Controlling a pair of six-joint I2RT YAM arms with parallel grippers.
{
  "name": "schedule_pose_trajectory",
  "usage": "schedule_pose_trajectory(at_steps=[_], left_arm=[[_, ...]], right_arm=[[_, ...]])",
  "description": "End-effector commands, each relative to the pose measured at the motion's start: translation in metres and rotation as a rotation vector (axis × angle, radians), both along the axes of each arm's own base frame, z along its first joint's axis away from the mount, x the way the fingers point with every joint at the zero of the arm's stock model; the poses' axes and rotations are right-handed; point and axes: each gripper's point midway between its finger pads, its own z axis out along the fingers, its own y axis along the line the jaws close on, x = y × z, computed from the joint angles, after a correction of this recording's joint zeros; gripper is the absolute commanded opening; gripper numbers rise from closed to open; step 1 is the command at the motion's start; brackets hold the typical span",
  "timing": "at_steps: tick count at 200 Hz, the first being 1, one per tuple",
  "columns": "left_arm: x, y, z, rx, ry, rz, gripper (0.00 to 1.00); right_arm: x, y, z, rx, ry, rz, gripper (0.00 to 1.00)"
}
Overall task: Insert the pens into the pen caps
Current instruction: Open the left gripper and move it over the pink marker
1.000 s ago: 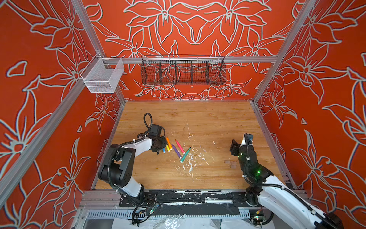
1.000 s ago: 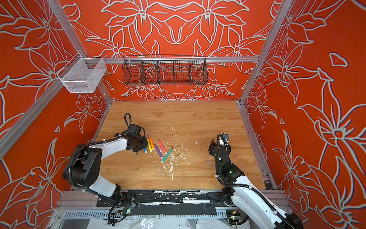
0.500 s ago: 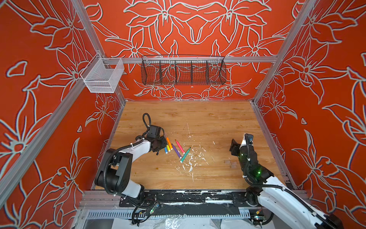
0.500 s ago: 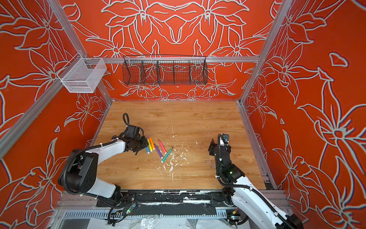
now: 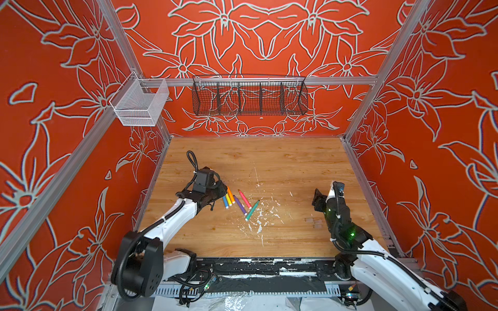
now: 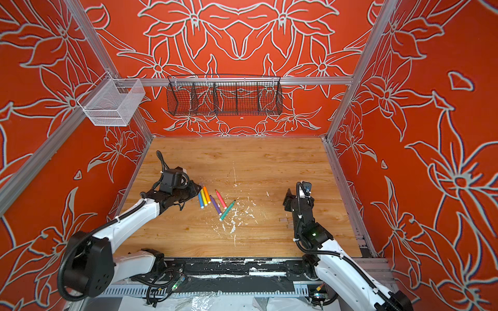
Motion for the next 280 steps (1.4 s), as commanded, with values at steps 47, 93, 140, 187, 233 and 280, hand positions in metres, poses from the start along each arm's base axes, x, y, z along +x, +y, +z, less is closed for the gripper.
schedule_pose_trajectory(at_steps=[47,93,140,187,233,280], left_arm=[[-0.019,-0.013,-0.014,0.110,0.080,0.074,0.24],[-0.030,-0.016,-0.020,0.084,0.061,0.082,0.27],[-0.026,-0.047,-0.045,0.127,0.156,-0.010,0.25],[-0.022,-0.070,-0.076,0.187,0.263,-0.073,0.23],[-0.017,-0.083,-0.089,0.221,0.328,-0.124,0.27],[-0.016,-0.090,-0.103,0.262,0.378,-0.140,0.27]], right_arm=[[0.000,0.000,-0.005,-0.002,0.011,-0.003,0.72],[0.004,0.001,-0.007,-0.012,0.033,-0.006,0.71],[0.002,0.001,-0.007,-0.006,0.025,0.000,0.71],[0.000,0.001,-0.006,-0.001,0.015,0.006,0.71],[0.001,0.002,-0.006,-0.001,0.015,0.012,0.71],[0.001,0.002,-0.006,-0.001,0.017,0.014,0.71]])
